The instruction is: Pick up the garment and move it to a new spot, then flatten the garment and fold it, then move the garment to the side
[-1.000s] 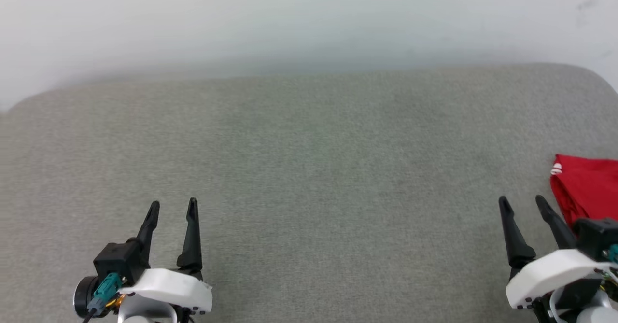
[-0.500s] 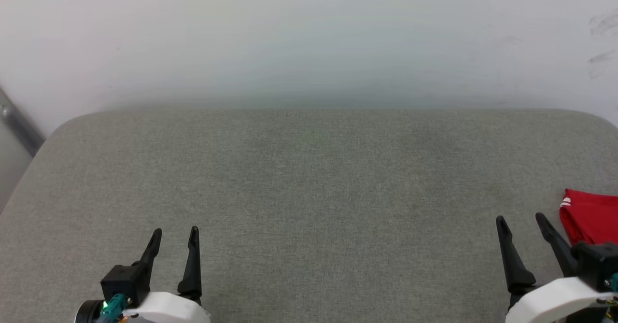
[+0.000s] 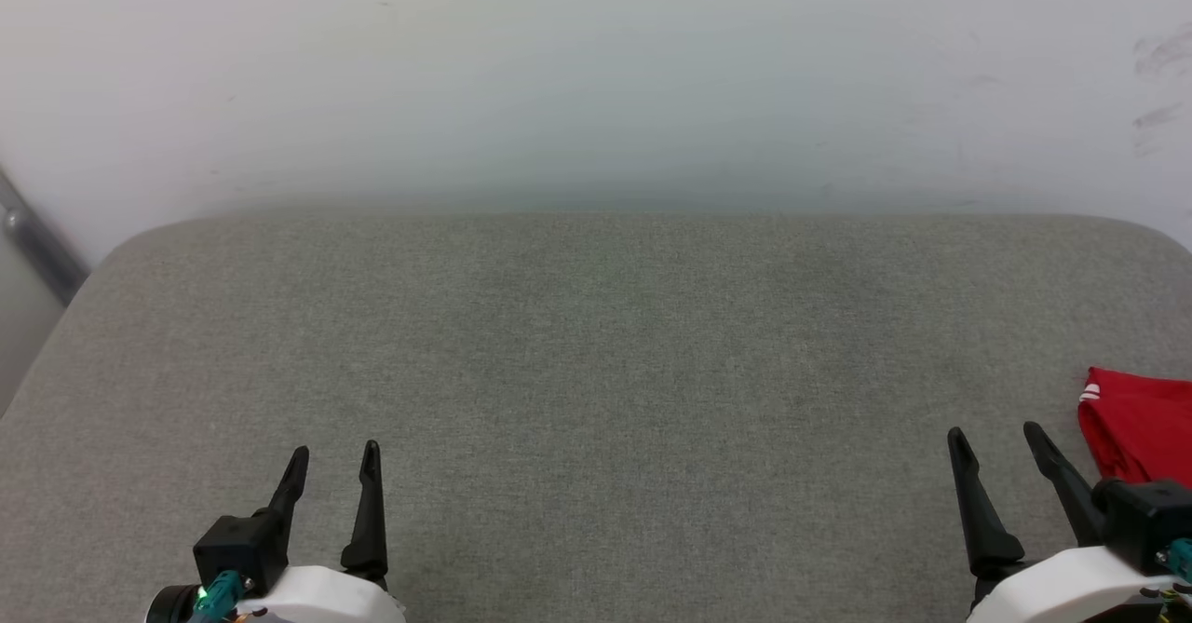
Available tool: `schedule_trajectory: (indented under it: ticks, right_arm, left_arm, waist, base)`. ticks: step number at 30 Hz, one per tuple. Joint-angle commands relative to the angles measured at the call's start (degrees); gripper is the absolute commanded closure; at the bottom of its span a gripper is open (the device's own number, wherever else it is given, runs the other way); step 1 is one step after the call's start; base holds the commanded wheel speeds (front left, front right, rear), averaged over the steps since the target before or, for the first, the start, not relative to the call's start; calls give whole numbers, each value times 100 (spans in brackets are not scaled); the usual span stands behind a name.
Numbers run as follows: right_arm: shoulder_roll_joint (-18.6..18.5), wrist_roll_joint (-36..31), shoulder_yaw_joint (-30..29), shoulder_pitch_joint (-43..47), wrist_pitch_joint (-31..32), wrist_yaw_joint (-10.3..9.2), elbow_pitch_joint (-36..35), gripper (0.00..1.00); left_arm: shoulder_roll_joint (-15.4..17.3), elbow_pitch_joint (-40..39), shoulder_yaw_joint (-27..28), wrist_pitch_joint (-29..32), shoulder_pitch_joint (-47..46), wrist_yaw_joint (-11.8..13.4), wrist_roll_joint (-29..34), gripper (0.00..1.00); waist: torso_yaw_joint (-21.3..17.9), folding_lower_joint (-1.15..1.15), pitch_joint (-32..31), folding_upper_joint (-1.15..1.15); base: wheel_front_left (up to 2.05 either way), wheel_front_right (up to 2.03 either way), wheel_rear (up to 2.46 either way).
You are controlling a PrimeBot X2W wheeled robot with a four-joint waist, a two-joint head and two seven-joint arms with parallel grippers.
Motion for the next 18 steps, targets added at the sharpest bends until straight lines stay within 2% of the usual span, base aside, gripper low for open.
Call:
schedule_trajectory:
  ticks: [1,11,12,14,18]
  right_arm:
    - [20,-21,17,-53,-32,-3,-32,0]
    - [2,-37,29,-80,-97,-3,-119,0]
    - [7,-24,20,-16,-59,0,-90,100]
    - [14,-19,22,24,-48,0,15,100]
    - [20,459,1,-62,-47,0,146,100]
  left_arm:
    - [-26,26,38,-38,-15,-39,38,0]
    - [-116,58,137,-38,-5,-102,102,0]
    - [-113,51,140,1,-2,-93,76,100]
    - [-146,143,136,22,41,-92,66,100]
    - [-179,184,246,176,-39,-138,-338,100]
  waist:
    - [-3,0,5,0]
    - [-5,0,-12,0]
    - [-5,0,-12,0]
    - [-6,0,-12,0]
    - [-11,0,-1,0]
  base:
    - [0,0,0]
    - [0,0,0]
    - [0,0,0]
    - [0,0,0]
    - [0,0,0]
